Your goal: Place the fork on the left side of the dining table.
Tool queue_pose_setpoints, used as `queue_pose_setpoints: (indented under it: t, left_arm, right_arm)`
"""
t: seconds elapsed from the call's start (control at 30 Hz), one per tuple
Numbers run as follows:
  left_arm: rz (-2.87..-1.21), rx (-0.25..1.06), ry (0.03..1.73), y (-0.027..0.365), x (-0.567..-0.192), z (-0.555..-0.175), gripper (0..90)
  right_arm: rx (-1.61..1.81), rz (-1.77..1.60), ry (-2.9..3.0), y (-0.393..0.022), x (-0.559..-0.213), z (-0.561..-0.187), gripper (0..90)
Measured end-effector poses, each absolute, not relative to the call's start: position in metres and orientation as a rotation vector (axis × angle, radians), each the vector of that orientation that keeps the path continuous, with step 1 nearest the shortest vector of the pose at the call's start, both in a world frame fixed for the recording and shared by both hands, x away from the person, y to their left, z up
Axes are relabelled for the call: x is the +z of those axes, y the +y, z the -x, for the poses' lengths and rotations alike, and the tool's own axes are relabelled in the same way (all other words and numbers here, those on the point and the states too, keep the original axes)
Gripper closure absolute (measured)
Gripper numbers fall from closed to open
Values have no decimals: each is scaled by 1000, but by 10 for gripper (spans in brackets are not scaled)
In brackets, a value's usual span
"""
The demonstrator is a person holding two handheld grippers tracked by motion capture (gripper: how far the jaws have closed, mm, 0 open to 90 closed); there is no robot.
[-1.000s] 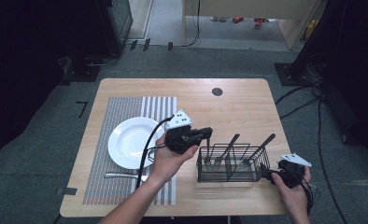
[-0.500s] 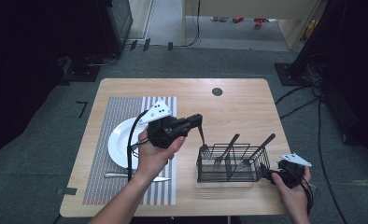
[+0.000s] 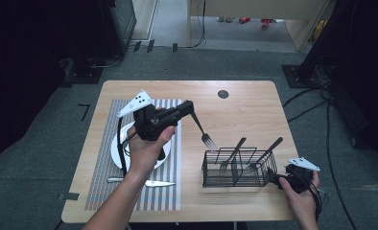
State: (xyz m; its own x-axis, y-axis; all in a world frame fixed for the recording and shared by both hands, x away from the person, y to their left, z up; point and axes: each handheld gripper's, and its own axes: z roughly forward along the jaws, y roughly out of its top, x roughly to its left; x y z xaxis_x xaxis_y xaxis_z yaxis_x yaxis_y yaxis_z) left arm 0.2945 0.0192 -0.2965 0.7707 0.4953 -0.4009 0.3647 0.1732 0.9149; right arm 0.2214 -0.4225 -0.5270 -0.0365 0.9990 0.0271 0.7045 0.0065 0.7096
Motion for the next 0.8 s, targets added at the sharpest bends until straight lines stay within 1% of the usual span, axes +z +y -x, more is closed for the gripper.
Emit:
queue_pose_setpoints:
  t: [0.13,0.23,0.43,0.6,0.8]
  left_arm:
    - [-1393,102,781,28,-300,-304,889]
    - [-1363,131,792,35,-305,-311,889]
    - [-1322,179,870,50,-318,-327,890]
    - [-1293,165,891,61,-334,-344,890]
    - [-1254,169,973,74,-353,-361,889]
  right_arm:
    - [775,-1748,1792,-423,-527,-221,0]
    - [775,-1747,1792,-423,-527,-221,0]
    - [775,-1747,1792,-423,-527,-221,0]
    - [774,-1748,1792,-423,-527,-221,0]
    - [774,-1749,1792,-422,-527,-221,0]
